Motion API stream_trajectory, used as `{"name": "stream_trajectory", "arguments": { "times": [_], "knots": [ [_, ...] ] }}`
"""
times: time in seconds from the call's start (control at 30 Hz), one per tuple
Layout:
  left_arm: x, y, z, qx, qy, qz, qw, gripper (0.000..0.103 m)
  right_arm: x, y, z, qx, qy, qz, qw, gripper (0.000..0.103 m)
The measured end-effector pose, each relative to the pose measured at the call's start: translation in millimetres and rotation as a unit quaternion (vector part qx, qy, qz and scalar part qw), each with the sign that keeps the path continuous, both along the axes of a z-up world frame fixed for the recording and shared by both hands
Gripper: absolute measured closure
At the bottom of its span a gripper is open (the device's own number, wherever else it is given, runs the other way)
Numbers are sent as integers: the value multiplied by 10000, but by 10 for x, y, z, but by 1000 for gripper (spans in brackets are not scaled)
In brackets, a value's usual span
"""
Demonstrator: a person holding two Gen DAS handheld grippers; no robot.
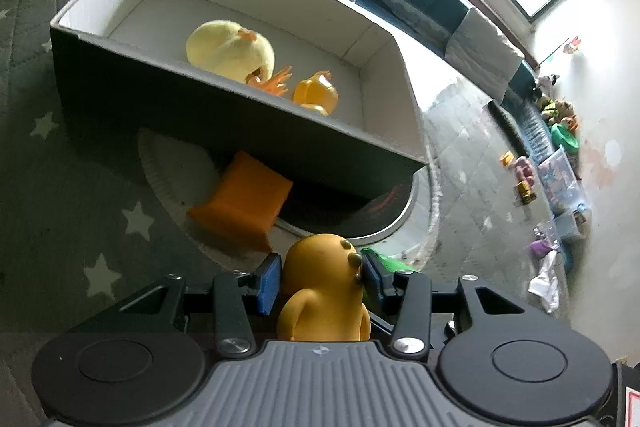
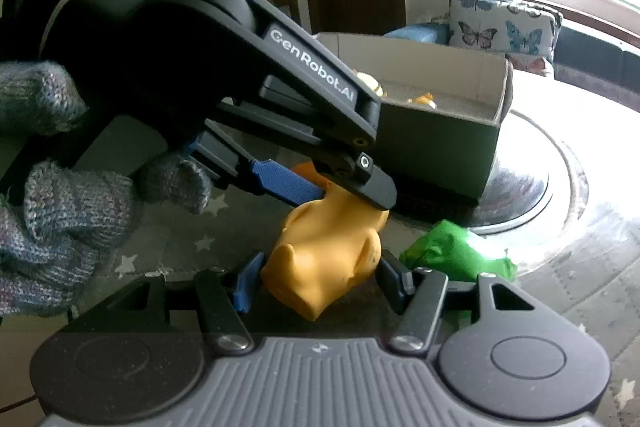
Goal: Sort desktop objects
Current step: 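Close the right tool around the large orange-yellow duck, then lift the orange-yellow duck over the box and open the right tool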
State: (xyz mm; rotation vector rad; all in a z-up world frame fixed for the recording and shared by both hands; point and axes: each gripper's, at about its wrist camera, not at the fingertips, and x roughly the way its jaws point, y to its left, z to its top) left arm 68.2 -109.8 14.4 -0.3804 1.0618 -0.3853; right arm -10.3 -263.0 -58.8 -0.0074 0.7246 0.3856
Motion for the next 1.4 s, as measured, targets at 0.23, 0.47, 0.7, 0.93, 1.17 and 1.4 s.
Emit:
{"name": "stream_trajectory", "arguments": {
  "times": [0.23,0.47,0.7,0.93,1.17,1.4],
  "knots": [
    [80,-77,419,-138,-461,-48,9988,56,7,-60,338,-143,-544,-44,9984,42],
    [521,-235,733,-246,-913,-120,9954,56,438,-221,616,-223,-981,-234,9947,42],
    [1086,-357,649,-148,-903,-169,9957,56,1086,-384,609,-246,-821,-298,9959,42],
    [1433,-326,346,-162,-539,-90,9984,56,1554,-466,361,-224,-376,-265,9987,42],
    [1556,-264,117,-296,-298,-61,9991,56,1705,-473,190,-246,-134,-256,9993,41],
    [1520,-242,96,-341,-344,-95,9988,56,1683,-468,181,-231,-145,-299,9992,38]
  ]
}}
